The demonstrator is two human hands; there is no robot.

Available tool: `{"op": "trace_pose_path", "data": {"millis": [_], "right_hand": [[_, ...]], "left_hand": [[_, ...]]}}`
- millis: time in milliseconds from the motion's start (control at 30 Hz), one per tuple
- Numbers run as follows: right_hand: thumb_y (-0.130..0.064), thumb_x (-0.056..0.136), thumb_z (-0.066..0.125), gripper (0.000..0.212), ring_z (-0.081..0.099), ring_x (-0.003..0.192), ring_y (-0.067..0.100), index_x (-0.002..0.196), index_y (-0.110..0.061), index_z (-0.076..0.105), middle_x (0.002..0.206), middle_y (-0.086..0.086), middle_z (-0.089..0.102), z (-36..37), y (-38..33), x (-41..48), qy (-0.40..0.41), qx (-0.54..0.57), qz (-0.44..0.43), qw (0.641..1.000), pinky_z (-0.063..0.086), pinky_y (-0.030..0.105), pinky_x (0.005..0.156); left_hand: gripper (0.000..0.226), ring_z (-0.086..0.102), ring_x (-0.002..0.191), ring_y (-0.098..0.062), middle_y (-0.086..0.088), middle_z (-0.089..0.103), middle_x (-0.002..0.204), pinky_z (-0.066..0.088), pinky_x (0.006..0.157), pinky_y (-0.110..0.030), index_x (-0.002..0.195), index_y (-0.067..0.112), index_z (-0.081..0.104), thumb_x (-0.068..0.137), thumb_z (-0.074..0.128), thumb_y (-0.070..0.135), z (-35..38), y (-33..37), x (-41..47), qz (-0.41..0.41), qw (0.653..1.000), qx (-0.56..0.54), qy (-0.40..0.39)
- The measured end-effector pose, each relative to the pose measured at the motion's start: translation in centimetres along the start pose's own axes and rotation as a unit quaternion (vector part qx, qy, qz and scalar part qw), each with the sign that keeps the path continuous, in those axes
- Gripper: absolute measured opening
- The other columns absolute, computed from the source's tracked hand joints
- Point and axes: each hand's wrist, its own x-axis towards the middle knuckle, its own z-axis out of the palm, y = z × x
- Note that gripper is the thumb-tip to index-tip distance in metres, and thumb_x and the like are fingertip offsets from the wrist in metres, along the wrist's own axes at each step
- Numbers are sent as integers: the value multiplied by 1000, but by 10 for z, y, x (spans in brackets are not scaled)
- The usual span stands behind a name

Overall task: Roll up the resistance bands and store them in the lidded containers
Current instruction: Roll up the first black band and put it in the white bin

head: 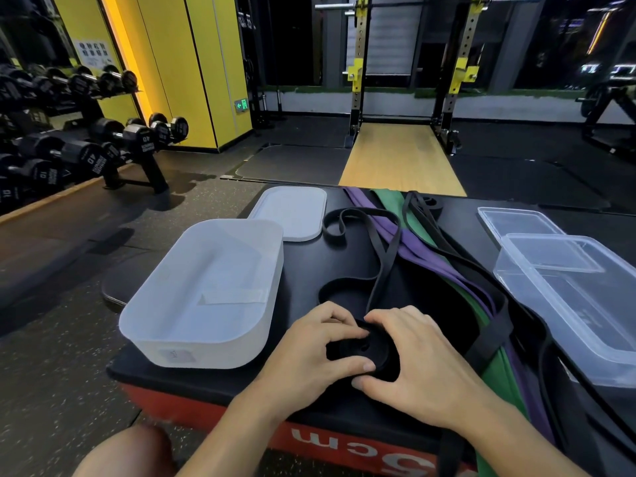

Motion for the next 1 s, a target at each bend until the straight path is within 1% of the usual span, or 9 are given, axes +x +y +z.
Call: {"op": "trace_pose_path", "data": {"millis": [133, 233, 300, 467, 600, 700, 833, 933, 1000], "right_hand": [[-76, 74, 59, 78, 37, 123, -4, 143, -43, 41, 125, -32, 43, -1, -2, 1, -7, 0, -21, 1000, 37, 24, 107], [-70, 75, 60, 62, 43, 110, -1, 130, -43, 53, 113, -28, 47, -2, -6, 2, 3, -9, -32, 999, 42, 27, 99], [-69, 75, 61, 58, 44, 105, 0, 125, -41, 59, 107, -26, 49, -1, -7, 2, 15, -19, -28, 999, 43, 26, 96], [-70, 72, 62, 60, 47, 97, 4, 118, -32, 64, 102, -23, 52, 5, -7, 1, 60, -47, 2, 997, 45, 27, 91], [-84, 70, 53, 67, 45, 89, 9, 108, -30, 61, 94, -20, 50, 5, -6, 5, 79, -90, 46, 992, 42, 28, 84], [-93, 70, 51, 75, 45, 90, 7, 108, -29, 61, 95, -22, 48, 3, -4, 3, 73, -87, 24, 993, 44, 28, 85], [-61, 96, 48, 45, 47, 90, -1, 112, -25, 69, 92, -23, 53, -1, 3, 0, 109, -14, -1, 994, 46, 24, 87], [-32, 97, 57, 22, 45, 86, -6, 109, -24, 74, 87, -25, 53, 3, 11, 4, 135, -1, -1, 991, 38, 10, 85], [-25, 95, 66, 16, 47, 86, -5, 108, -24, 75, 86, -25, 53, 5, 13, 5, 142, 4, -3, 990, 38, 9, 83]], "left_hand": [[30, 60, 117, -5, 19, 57, 115, 48, 104, -25, 109, 39, 72, 83, 86, 38, 0, 2, -1, 12, 1000, -19, 1], [30, 60, 116, -6, 16, 56, 111, 50, 105, -26, 102, 36, 62, 83, 86, 33, 1, 4, -3, 17, 999, -30, 12], [26, 60, 112, -7, 17, 58, 109, 50, 99, -27, 102, 37, 66, 83, 85, 37, 4, 3, -3, 20, 1000, -1, 24], [32, 55, 113, 1, 26, 56, 109, 45, 93, -19, 109, 43, 73, 82, 75, 60, 7, 3, -4, 4, 995, 65, 74], [39, 51, 114, 4, 29, 58, 109, 44, 96, -18, 123, 44, 68, 88, 68, 60, 10, 5, -2, 5, 992, 98, 74], [38, 51, 113, 6, 31, 61, 108, 42, 95, -15, 123, 44, 69, 88, 69, 60, 9, 4, -2, -4, 993, 94, 78], [35, 55, 109, 3, 29, 62, 106, 45, 93, -19, 123, 42, 71, 91, 70, 55, 9, 1, -1, -11, 993, 83, 80], [34, 57, 107, 3, 28, 61, 107, 47, 93, -20, 123, 40, 72, 91, 72, 52, 9, 1, -1, -20, 995, 64, 74], [34, 58, 107, 3, 28, 61, 108, 48, 93, -22, 124, 40, 72, 91, 72, 50, 9, 0, -2, -22, 996, 55, 74]]}}
